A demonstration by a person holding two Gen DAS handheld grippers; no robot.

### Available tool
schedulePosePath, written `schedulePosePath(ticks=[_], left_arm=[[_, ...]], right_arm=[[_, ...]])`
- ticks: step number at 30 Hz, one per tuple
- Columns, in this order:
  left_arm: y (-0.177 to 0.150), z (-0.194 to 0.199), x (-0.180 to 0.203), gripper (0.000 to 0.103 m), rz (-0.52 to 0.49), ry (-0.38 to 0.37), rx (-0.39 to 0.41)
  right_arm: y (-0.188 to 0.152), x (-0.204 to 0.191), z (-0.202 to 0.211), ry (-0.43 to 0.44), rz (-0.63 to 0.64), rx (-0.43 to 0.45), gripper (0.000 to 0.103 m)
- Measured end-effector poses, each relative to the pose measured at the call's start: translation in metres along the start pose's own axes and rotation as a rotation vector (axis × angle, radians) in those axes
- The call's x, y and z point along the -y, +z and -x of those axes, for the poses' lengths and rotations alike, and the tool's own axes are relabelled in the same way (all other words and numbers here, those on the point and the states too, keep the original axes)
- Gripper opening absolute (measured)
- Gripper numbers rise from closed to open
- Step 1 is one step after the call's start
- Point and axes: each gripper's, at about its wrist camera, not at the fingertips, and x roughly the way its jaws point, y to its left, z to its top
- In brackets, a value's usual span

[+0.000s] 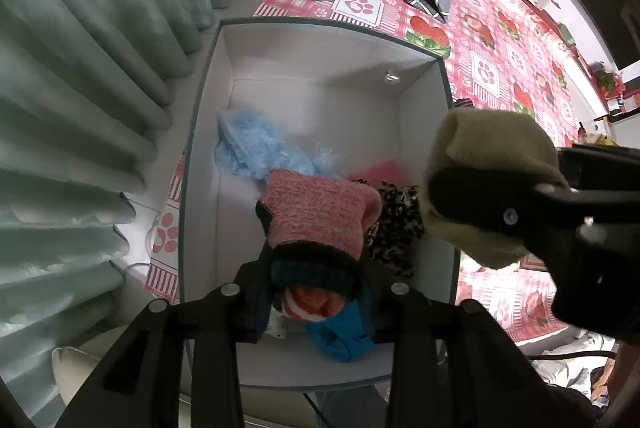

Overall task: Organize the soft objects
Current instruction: 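Open both tools to drop the pink sock and beige sock into the box, then move both tools over the tablecloth toward the knit hat and pink sponge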

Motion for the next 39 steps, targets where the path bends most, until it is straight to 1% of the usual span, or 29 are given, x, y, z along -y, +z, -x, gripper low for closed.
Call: schedulePosePath(ticks=[1, 2, 3, 4, 5, 6, 7, 8, 9, 10, 11, 12, 13, 14, 16, 20, 21, 25, 28, 32, 36, 39], left_arm=[[0.0, -0.001, 0.0, 0.047, 0.003, 0.0, -0.004], [0.001, -0.001, 0.0, 0.055, 0.009, -0.002, -0.009], [0.001, -0.001, -0.001, 0.06, 0.02, -0.007, -0.009], [0.001, 0.0, -0.002, 0.07, 0.031, -0.011, -0.006], [0.002, 0.002, -0.004, 0.079, 0.044, -0.017, 0.002], [0.001, 0.004, -0.004, 0.081, 0.051, -0.021, 0.008], [0.001, 0.006, -0.005, 0.083, 0.055, -0.022, 0.013], [0.002, 0.007, -0.005, 0.087, 0.059, -0.024, 0.018], [0.002, 0.007, -0.005, 0.089, 0.063, -0.03, 0.02], [0.003, 0.007, -0.006, 0.095, 0.07, -0.039, 0.019], [0.003, 0.007, -0.006, 0.097, 0.082, -0.054, 0.019], [0.004, 0.007, -0.007, 0.099, 0.09, -0.065, 0.017], [0.004, 0.006, -0.007, 0.103, 0.104, -0.083, 0.013], [0.005, 0.006, -0.008, 0.103, 0.117, -0.102, 0.008], [0.006, 0.007, -0.006, 0.103, 0.122, -0.118, 0.006], [0.011, 0.017, 0.0, 0.103, 0.114, -0.12, 0.03], [0.012, 0.02, 0.003, 0.103, 0.11, -0.125, 0.035], [0.021, 0.037, 0.021, 0.103, 0.059, -0.129, 0.065], [0.028, 0.046, 0.042, 0.103, 0.0, -0.132, 0.078], [0.036, 0.047, 0.08, 0.103, -0.098, -0.128, 0.077], [0.046, 0.038, 0.118, 0.103, -0.191, -0.116, 0.056], [0.058, 0.028, 0.149, 0.103, -0.254, -0.097, 0.044]], right_arm=[[0.001, 0.0, -0.001, 0.005, -0.001, -0.003, 0.049], [0.003, -0.001, -0.002, 0.012, -0.003, -0.007, 0.054], [0.004, -0.001, -0.002, 0.02, -0.005, -0.011, 0.056], [0.006, -0.001, -0.003, 0.019, -0.009, -0.013, 0.061], [0.007, 0.0, -0.002, 0.011, -0.015, -0.013, 0.068], [0.007, 0.001, -0.002, 0.009, -0.021, -0.012, 0.072], [0.008, 0.004, -0.001, 0.015, -0.036, -0.009, 0.08], [0.008, 0.005, 0.0, 0.024, -0.045, -0.007, 0.084], [0.008, 0.009, 0.001, 0.037, -0.062, -0.004, 0.085], [0.009, 0.011, 0.002, 0.041, -0.077, -0.005, 0.089], [0.01, 0.014, 0.002, 0.039, -0.091, -0.006, 0.094], [0.01, 0.016, 0.003, 0.036, -0.1, -0.001, 0.096], [0.01, 0.018, 0.004, 0.037, -0.106, 0.003, 0.1], [0.009, 0.02, 0.006, 0.044, -0.113, 0.007, 0.102], [0.007, 0.026, 0.011, 0.056, -0.133, 0.019, 0.102], [0.005, 0.037, 0.025, 0.091, -0.18, 0.035, 0.102], [0.003, 0.042, 0.032, 0.105, -0.195, 0.05, 0.102], [-0.008, 0.07, 0.059, 0.127, -0.263, 0.09, 0.102], [-0.023, 0.103, 0.08, 0.152, -0.343, 0.114, 0.102], [-0.052, 0.161, 0.109, 0.176, -0.499, 0.165, 0.102], [-0.08, 0.21, 0.13, 0.14, -0.601, 0.211, 0.102], [-0.098, 0.241, 0.132, 0.125, -0.668, 0.213, 0.102]])
